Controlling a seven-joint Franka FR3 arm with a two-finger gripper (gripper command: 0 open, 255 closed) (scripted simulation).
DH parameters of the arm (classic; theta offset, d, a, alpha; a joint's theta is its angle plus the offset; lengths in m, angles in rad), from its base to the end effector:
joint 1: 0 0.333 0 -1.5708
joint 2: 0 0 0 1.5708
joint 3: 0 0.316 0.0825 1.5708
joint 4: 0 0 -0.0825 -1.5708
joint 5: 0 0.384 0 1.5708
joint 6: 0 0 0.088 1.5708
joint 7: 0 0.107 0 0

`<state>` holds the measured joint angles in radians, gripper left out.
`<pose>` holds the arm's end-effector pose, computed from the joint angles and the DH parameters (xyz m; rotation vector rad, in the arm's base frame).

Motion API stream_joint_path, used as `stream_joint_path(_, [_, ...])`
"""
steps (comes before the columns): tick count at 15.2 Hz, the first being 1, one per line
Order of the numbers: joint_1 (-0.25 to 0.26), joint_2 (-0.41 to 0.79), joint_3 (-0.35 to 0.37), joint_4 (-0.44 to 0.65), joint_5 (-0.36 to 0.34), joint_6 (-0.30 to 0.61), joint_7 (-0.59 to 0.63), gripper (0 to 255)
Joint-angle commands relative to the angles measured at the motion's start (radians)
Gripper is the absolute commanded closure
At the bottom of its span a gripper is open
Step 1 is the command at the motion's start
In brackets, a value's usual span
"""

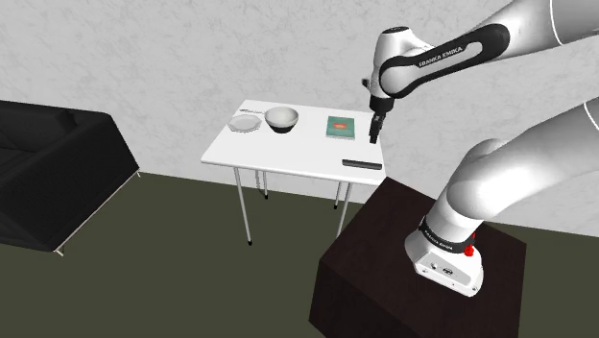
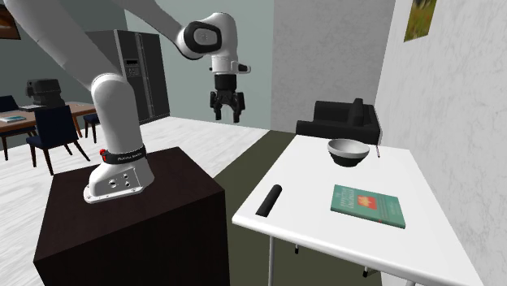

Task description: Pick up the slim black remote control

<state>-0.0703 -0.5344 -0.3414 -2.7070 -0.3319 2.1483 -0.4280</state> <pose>0.3295 -0.1498 0.3781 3.0337 0.3847 -0.1074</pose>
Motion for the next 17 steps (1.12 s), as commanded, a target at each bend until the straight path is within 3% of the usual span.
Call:
stream_joint_path(1, [-0.002,0.075,-0.043,-0.006,-0.015,0.097,-0.041,0])
stream_joint_path(5, [0.008,0.241,-0.126,0.008,-0.008,0.276,-0.135,0])
stream_joint_path(9, [0.040,0.434,-0.202,0.048,0.084,0.447,-0.277,0])
stream_joint_path(13, [0.047,0.646,-0.213,0.116,0.321,0.587,-0.515,0])
stream_joint_path(17, [-0.076,0.838,-0.083,0.218,0.564,0.672,-0.755,0])
